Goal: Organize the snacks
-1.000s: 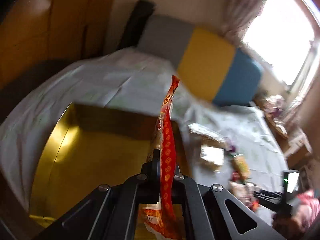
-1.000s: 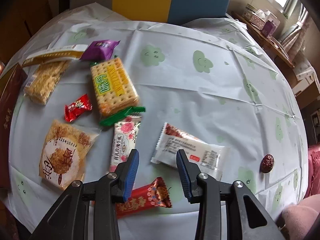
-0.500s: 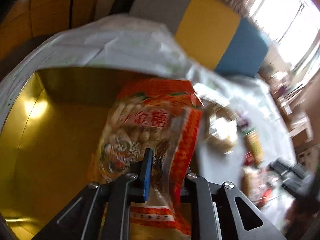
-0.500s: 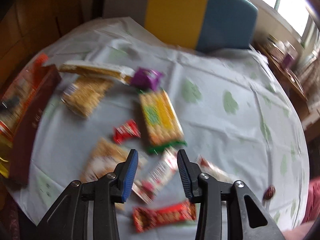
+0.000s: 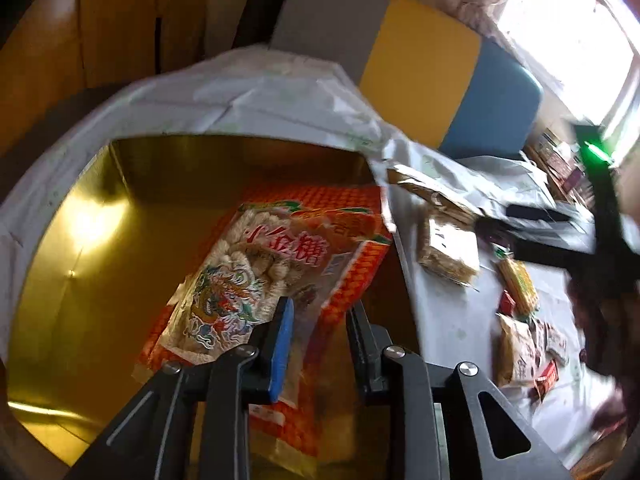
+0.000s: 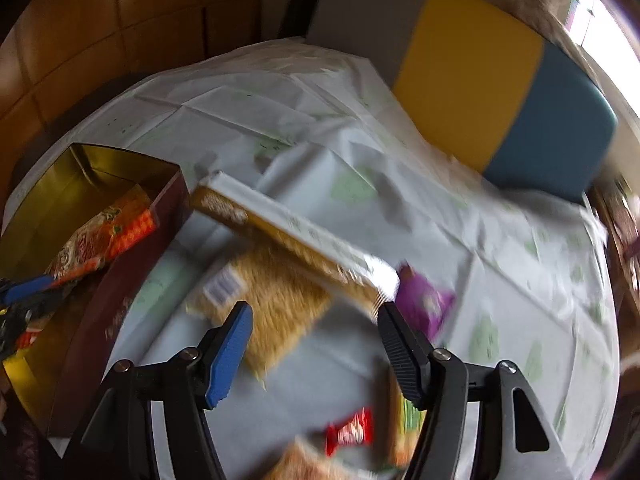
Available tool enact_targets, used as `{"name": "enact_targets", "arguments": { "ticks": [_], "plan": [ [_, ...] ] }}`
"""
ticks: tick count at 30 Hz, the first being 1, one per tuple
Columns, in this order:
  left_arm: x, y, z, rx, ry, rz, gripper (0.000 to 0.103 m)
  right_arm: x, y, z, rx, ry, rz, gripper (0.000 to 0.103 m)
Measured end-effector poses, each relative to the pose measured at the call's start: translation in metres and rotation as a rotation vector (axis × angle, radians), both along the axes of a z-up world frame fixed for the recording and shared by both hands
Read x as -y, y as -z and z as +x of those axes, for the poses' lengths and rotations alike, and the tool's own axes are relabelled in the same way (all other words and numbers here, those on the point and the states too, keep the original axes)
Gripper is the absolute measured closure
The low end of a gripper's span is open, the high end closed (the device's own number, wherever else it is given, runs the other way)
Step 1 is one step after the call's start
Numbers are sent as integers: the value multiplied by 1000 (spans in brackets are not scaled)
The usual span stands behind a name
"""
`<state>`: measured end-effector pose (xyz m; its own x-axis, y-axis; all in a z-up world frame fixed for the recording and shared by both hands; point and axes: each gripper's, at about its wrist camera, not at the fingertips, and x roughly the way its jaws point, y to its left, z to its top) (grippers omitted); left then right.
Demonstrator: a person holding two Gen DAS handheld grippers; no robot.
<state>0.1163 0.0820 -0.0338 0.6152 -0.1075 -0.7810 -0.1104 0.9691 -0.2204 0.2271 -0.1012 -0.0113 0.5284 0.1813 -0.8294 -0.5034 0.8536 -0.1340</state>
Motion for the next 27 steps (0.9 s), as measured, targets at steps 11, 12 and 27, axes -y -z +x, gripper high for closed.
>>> {"name": "enact_targets", "arguments": {
  "ticks": [11, 12, 27],
  "plan": [
    [21, -10, -21, 65, 131, 10, 67, -46, 29, 61, -142, -180, -128, 25],
    [22, -10, -22, 64, 137, 2, 67, -47, 30, 64, -148, -181, -118, 25],
    [51, -13, -36, 63, 219, 0, 67, -27, 29, 42, -206, -150, 5, 78]
  ]
}}
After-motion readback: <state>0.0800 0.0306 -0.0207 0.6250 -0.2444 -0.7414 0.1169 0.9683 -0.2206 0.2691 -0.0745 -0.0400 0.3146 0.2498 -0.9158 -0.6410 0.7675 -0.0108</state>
